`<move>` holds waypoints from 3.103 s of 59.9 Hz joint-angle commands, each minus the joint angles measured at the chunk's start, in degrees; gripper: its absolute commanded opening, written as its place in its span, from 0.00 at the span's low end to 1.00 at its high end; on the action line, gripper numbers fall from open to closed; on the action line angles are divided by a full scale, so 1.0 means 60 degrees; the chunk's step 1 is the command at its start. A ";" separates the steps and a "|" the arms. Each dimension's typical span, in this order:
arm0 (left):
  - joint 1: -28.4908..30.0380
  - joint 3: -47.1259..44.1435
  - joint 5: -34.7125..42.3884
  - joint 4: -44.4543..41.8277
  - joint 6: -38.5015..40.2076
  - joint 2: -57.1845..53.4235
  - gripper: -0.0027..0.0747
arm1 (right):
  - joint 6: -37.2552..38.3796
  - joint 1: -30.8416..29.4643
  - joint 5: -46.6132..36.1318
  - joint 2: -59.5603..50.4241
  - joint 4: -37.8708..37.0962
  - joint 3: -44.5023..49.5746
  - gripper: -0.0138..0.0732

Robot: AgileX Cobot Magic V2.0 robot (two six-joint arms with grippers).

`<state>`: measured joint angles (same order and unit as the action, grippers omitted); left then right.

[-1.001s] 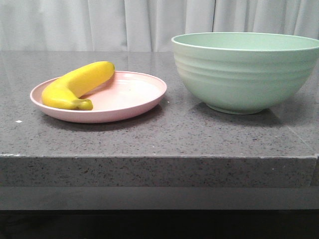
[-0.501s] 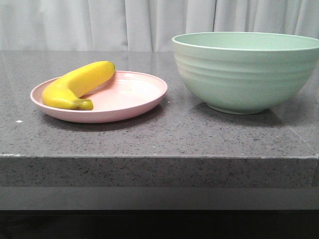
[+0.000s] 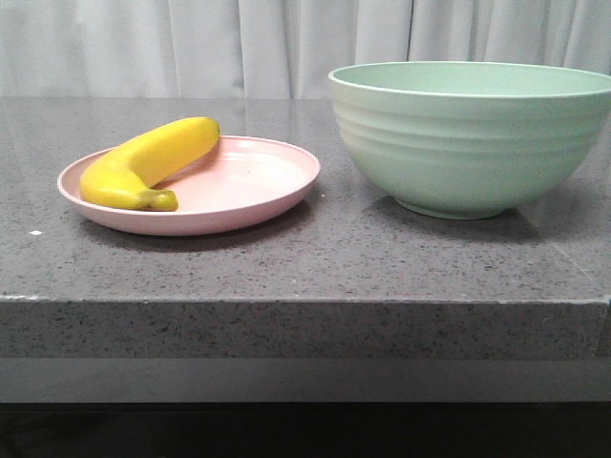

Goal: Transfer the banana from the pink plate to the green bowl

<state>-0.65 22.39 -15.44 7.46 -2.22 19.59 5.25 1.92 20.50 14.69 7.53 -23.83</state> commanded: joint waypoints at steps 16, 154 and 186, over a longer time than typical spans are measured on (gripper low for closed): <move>0.0016 0.0366 0.0657 0.0426 0.0071 0.0153 0.89 | -0.0048 -0.0044 -0.0693 0.0172 -0.0076 -0.0279 0.83; -0.4164 0.7431 -0.1481 0.1053 -0.0411 1.1589 0.18 | -0.0048 -0.0044 -0.0707 0.0172 -0.0076 -0.0269 0.83; -0.6197 0.8574 -0.2659 0.1074 -0.0429 0.9413 0.18 | -0.0806 0.0471 -0.0293 0.1898 0.6207 -0.0843 0.83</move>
<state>-34.73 71.94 -33.98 12.95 -5.18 78.82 4.26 3.02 21.84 21.78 33.51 -25.82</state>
